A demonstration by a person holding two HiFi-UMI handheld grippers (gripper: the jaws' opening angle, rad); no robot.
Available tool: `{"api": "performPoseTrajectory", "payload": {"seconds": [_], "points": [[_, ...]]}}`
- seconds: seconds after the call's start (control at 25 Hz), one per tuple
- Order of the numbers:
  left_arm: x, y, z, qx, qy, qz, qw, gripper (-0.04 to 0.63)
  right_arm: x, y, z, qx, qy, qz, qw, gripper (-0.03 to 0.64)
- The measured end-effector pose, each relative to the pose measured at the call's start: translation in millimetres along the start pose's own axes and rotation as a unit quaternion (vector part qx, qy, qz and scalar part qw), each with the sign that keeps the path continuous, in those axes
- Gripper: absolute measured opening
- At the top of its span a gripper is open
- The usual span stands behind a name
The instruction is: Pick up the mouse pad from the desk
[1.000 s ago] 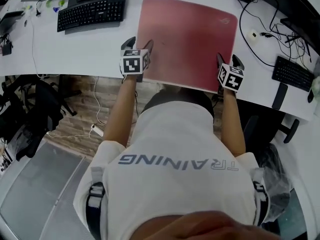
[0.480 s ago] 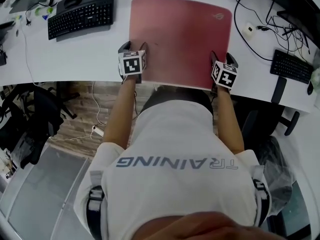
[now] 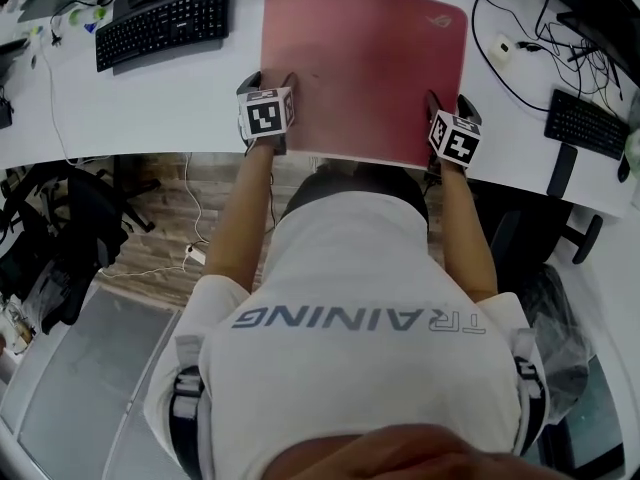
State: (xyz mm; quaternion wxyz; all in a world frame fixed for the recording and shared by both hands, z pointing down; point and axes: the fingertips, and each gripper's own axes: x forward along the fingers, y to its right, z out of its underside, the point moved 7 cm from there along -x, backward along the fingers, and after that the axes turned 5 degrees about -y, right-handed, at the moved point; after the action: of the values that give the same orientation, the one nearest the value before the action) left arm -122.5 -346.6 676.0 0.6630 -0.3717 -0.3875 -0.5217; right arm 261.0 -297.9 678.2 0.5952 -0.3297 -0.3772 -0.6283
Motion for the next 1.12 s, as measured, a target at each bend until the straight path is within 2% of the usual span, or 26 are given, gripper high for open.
{"api": "performPoseTrajectory", "payload": {"seconds": [0.12, 0.32, 0.36, 0.48, 0.72, 0.92, 1.04, 1.12], "points": [[-2, -2, 1, -0.006, 0.006, -0.002, 1.0, 0.304, 0, -7, 0, -0.004, 0.005, 0.0, 1.0, 0.287], [-2, 3, 6, -0.007, 0.019, -0.013, 0.9997, 0.282, 0, -17, 0, -0.033, 0.003, -0.018, 0.999, 0.168], [-1, 3, 6, -0.003, 0.018, -0.015, 0.9997, 0.289, 1, -17, 0, -0.034, 0.003, -0.017, 0.999, 0.166], [-2, 1, 5, -0.007, 0.011, -0.026, 0.9996, 0.312, 0, -12, 1, -0.017, 0.006, -0.017, 1.0, 0.225], [-2, -5, 5, -0.045, 0.015, -0.007, 0.9989, 0.327, 1, -15, -1, -0.028, 0.001, -0.028, 0.999, 0.197], [-6, 2, 3, -0.043, -0.004, 0.002, 0.9991, 0.248, -3, -24, -1, -0.052, 0.0, -0.036, 0.998, 0.113], [-12, 10, 1, -0.042, -0.004, 0.035, 0.9985, 0.13, -11, -30, -4, -0.056, 0.011, -0.05, 0.997, 0.072], [-19, 15, -4, -0.031, 0.01, 0.047, 0.9984, 0.096, -19, -32, -8, -0.048, 0.026, -0.059, 0.997, 0.067]]}}
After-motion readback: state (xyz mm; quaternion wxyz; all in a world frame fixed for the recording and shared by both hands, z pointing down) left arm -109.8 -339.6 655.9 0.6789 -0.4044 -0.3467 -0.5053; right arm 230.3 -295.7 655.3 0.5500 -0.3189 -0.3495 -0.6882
